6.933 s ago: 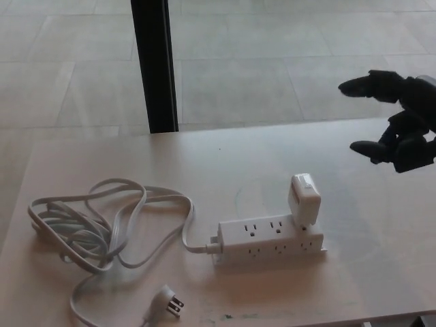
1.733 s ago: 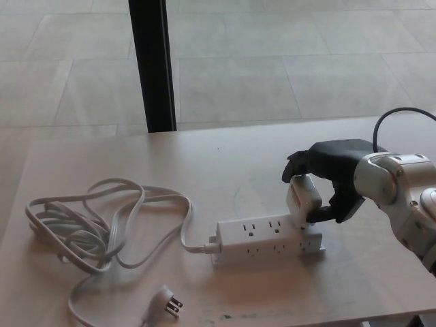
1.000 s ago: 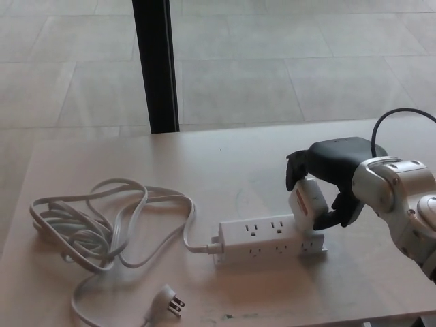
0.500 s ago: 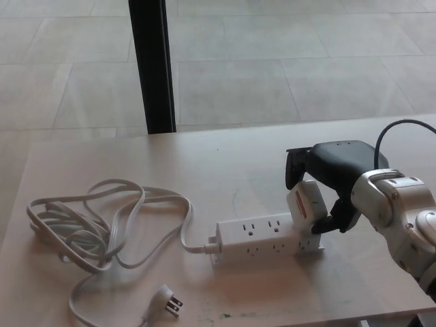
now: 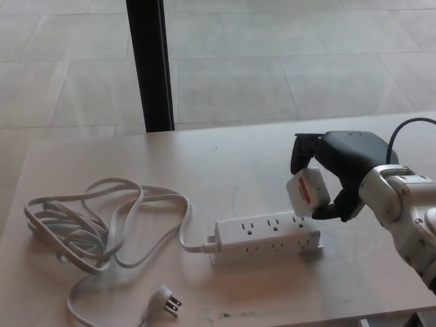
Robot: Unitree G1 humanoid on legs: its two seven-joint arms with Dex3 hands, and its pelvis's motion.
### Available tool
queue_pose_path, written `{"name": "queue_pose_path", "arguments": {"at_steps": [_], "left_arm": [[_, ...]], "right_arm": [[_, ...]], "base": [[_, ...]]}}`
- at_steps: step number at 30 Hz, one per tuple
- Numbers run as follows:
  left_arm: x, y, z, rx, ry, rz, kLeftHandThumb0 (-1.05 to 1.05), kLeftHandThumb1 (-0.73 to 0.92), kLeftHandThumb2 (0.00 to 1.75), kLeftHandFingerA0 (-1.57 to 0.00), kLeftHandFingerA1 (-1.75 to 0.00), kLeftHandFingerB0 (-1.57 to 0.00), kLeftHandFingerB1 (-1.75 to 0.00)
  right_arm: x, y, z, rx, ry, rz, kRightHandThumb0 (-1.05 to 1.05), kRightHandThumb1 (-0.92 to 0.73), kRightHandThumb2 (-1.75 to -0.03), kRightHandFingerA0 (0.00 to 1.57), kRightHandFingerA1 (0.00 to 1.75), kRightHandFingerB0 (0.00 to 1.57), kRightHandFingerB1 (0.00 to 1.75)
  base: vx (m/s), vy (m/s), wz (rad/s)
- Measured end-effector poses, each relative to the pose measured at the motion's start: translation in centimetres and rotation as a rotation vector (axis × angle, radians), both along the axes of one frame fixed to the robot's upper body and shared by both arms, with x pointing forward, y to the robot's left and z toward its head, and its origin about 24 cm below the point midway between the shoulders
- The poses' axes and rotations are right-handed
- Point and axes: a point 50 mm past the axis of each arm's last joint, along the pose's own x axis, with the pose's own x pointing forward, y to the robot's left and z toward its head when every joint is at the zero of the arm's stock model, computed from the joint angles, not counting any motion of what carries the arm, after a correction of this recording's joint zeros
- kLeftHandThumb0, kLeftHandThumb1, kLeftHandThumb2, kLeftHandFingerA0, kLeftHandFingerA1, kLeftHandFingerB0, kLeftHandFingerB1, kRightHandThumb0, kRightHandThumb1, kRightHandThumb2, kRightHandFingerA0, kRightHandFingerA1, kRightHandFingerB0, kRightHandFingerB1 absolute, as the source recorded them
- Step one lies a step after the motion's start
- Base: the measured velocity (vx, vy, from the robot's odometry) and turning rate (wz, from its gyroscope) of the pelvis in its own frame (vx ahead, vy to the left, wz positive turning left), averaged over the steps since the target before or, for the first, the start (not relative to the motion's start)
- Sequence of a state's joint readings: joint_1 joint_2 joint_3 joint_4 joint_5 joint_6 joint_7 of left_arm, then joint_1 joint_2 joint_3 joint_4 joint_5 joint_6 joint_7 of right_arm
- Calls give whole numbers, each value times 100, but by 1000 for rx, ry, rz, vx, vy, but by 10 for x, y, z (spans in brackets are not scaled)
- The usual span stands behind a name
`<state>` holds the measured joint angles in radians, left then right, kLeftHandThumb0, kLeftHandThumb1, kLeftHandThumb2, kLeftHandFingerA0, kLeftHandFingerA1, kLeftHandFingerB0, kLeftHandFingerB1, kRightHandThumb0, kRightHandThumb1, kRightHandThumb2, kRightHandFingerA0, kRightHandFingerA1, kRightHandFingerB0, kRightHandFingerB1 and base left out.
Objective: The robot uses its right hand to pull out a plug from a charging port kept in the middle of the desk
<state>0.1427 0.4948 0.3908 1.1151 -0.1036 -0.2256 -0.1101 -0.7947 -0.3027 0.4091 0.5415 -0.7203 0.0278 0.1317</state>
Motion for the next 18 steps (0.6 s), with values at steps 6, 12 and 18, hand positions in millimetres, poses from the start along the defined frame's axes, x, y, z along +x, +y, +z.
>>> {"name": "queue_pose_path", "arguments": {"at_steps": [6,12,18], "left_arm": [[4,0,1,0,-13,-9,-75,91,68,-73,-55,-54,-44],[6,0,3,1,-19,-18,-74,92,69,-72,-54,-51,-44],[7,0,3,2,-19,-18,-75,92,68,-73,-56,-52,-45]], "right_arm": [[8,-4,35,-19,-93,2,-23,-44,-87,88,175,75,156],[11,-11,54,-51,-119,-5,-24,-38,-94,92,175,73,165],[10,-34,66,-91,-124,-44,-23,-38,-95,88,175,67,173]], "base": [[0,0,0],[0,0,0],[0,0,0]]}}
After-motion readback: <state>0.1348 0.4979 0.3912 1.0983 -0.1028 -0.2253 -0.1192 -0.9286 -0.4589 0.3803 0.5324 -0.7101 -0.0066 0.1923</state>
